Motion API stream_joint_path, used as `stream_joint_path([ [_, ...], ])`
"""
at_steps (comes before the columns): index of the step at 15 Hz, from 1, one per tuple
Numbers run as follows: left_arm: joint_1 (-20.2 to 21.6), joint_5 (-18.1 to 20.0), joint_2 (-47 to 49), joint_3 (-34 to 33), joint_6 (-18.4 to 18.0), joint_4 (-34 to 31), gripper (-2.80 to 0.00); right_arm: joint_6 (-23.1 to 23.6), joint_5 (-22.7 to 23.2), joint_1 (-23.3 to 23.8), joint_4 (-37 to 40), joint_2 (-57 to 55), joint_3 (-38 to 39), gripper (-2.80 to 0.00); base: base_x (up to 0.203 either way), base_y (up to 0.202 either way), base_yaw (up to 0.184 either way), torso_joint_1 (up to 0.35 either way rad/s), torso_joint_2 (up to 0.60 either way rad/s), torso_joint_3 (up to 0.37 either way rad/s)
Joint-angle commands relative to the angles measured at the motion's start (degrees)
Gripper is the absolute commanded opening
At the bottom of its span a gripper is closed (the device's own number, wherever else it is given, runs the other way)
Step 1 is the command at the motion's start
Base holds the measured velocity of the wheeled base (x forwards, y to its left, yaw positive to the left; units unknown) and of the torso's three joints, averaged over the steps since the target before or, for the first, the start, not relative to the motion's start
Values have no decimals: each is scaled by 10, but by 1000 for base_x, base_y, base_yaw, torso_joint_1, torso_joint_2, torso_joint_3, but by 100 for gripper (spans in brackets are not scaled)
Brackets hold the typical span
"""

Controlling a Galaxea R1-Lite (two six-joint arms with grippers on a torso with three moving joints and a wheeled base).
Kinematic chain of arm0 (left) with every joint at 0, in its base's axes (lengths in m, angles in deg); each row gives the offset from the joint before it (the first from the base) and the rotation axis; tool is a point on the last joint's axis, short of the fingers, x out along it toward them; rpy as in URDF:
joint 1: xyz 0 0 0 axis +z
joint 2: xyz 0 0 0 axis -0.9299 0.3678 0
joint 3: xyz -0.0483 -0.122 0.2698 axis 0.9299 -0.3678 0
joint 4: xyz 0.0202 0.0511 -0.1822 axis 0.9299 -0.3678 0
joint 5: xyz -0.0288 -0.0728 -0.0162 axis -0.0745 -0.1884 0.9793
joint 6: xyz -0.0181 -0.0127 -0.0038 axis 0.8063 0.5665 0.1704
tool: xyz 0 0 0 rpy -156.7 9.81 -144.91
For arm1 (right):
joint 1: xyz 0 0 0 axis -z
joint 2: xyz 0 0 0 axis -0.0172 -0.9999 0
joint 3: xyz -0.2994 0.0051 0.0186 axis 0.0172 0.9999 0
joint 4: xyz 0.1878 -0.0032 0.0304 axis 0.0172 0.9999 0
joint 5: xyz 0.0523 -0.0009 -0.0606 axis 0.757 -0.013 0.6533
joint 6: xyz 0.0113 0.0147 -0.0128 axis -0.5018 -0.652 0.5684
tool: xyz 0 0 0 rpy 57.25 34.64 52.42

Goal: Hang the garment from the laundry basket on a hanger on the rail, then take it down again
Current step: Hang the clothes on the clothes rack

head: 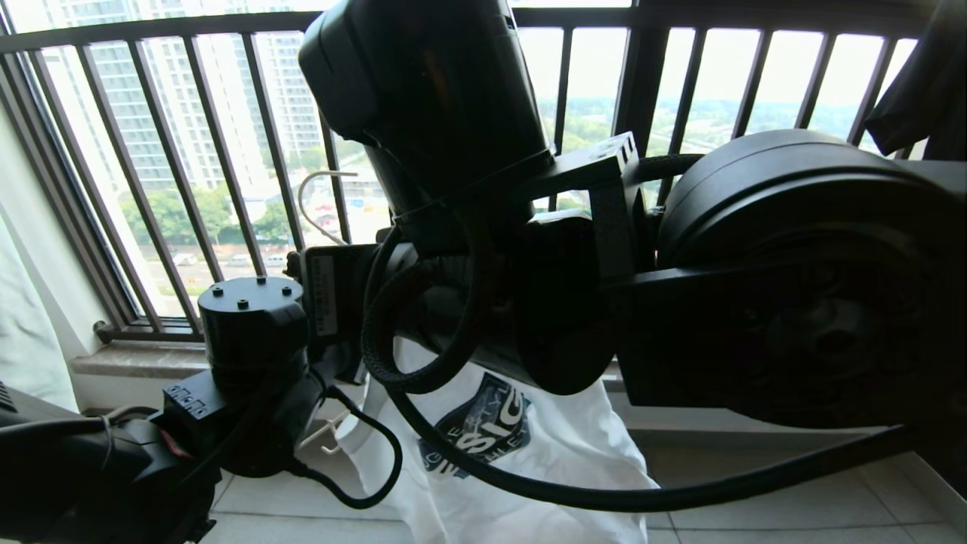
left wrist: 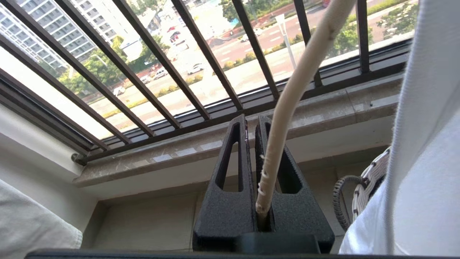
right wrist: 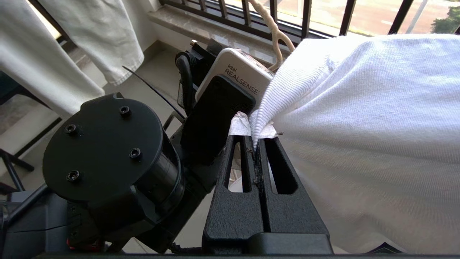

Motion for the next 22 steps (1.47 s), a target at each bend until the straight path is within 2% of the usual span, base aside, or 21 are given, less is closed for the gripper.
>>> stream_joint_path([
  [1,4,24,-11,-6,3,2,-280,-3,-1,11,1,1,2,-280,0,0,0,0,0,0],
  [3,5,35,-9,-6,14,2,-280,-3,-1,15,2,4,5,-280,0,0,0,0,0,0],
  [10,24,167,-11,-11,121,3,-280,0,0,18,1,3,16,-280,0,0,0,0,0,0],
  [12,30,212,-19,-25,130,4,-280,1,0,25,1,2,16,-280,0,0,0,0,0,0],
  [14,31,241,-24,-40,137,5,-280,2,0,30,1,2,15,-280,0,0,0,0,0,0],
  [22,13,328,-115,-79,139,4,-280,9,0,31,-3,0,15,-280,0,0,0,0,0,0],
])
